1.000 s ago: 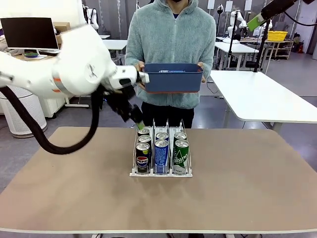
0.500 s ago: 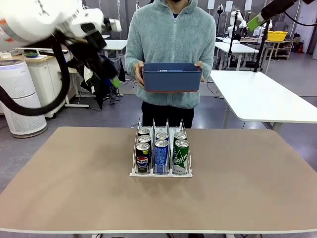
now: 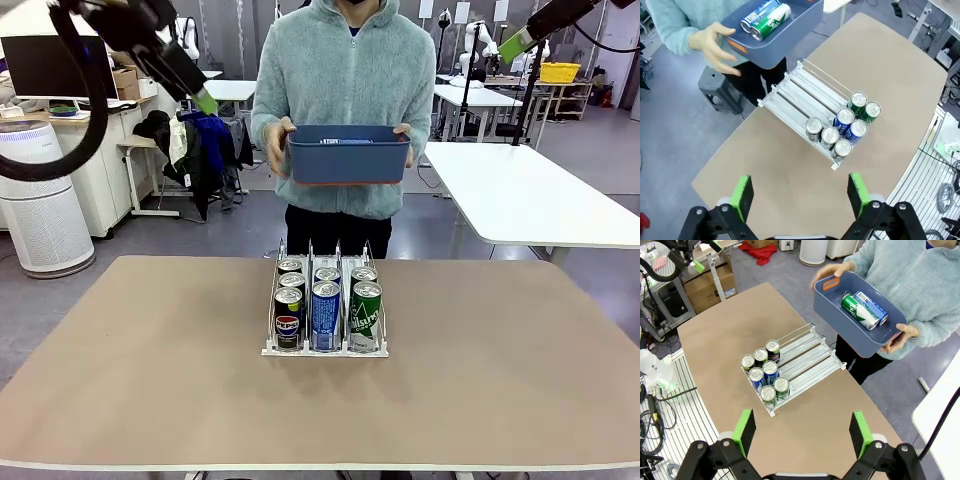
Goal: Fill the beverage cans into the dispenser.
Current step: Pick up the Ionic drink handed by the human.
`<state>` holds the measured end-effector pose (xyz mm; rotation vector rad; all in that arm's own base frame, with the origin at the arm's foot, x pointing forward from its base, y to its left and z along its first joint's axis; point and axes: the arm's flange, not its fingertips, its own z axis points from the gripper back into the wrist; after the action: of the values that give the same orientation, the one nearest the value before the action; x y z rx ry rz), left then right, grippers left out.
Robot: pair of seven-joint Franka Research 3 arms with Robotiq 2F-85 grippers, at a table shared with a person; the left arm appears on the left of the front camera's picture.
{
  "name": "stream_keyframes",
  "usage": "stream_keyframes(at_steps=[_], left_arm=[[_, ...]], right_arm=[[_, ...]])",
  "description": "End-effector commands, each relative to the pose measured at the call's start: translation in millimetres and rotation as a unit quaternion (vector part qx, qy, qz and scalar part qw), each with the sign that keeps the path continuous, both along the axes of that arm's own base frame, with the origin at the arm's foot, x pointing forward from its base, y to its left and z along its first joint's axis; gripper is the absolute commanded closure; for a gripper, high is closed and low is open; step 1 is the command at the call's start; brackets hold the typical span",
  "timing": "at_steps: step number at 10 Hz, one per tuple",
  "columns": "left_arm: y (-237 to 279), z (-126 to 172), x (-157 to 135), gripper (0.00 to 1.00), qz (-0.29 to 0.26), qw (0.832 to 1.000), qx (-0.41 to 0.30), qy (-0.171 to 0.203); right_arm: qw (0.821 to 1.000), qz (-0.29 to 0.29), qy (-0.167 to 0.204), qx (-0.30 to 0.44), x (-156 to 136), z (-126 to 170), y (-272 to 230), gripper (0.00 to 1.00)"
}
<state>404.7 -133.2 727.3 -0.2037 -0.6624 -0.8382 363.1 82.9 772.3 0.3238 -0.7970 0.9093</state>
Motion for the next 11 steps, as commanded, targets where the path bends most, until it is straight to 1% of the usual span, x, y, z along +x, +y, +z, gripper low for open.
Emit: stream_keyframes(at_steps=[1, 3, 4, 5, 11], left_arm=[[10, 9, -9, 0.00, 0.005, 1.000, 0.015, -0.010], [8, 11, -15, 0.00, 0.004, 1.000, 0.012, -0.017], [5, 6, -16, 0.00, 0.001, 1.000, 0.021, -0.010], [8, 19, -14, 0.00, 0.003, 1.000, 0.002, -0.017], [8, 19, -14, 0.00, 0.003, 1.000, 0.002, -0.017]], right_arm=[[1.000, 0.000, 0.001, 0.000, -1, -1, 0, 0.00], [1.000, 0.000, 0.001, 0.000, -1, -1, 0, 0.00], [1.000, 0.000, 0.001, 0.000, -1, -1, 0, 0.00], [1.000, 0.000, 0.001, 0.000, -1, -1, 0, 0.00], [1.000, 0.000, 0.001, 0.000, -1, -1, 0, 0.00]])
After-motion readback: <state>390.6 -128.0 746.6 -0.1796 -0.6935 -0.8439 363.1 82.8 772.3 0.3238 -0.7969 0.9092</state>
